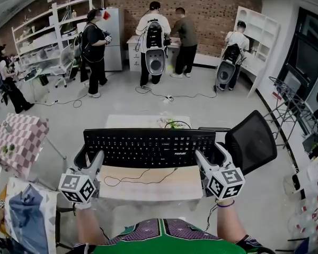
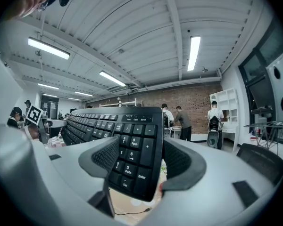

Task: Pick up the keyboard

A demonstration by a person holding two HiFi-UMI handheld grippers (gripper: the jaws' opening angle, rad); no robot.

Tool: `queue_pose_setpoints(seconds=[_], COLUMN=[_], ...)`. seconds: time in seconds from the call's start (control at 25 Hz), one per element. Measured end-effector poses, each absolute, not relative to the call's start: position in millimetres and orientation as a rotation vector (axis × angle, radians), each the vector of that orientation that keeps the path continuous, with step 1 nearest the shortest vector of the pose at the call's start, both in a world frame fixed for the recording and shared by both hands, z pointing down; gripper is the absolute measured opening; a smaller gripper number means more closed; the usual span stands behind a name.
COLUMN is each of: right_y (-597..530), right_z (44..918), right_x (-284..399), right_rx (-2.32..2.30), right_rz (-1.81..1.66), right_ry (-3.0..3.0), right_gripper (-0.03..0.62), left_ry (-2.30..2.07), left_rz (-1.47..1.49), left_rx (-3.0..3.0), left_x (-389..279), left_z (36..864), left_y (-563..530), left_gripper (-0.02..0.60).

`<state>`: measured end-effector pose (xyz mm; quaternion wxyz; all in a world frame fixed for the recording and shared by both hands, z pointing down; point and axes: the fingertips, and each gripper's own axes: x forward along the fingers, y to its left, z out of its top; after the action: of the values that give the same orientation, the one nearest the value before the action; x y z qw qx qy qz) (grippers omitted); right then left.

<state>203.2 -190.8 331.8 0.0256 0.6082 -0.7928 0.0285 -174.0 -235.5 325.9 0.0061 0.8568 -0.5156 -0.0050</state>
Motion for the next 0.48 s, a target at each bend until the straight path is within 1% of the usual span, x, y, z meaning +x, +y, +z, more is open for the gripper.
queue_pose_setpoints(seconds=[0.48], right_y=[-188.7], right_z=[332.4], right_x=[206.2], right_rx=[1.891], right_rz=[0.087], right_ry=[-2.435], right_gripper=[0.276], left_ry=[-1.593], left_rz=[-0.017], left_rx=[2.683], left_x=[-170.7], left_z=[328.8], left_y=[-237.1], left_gripper=[0.272])
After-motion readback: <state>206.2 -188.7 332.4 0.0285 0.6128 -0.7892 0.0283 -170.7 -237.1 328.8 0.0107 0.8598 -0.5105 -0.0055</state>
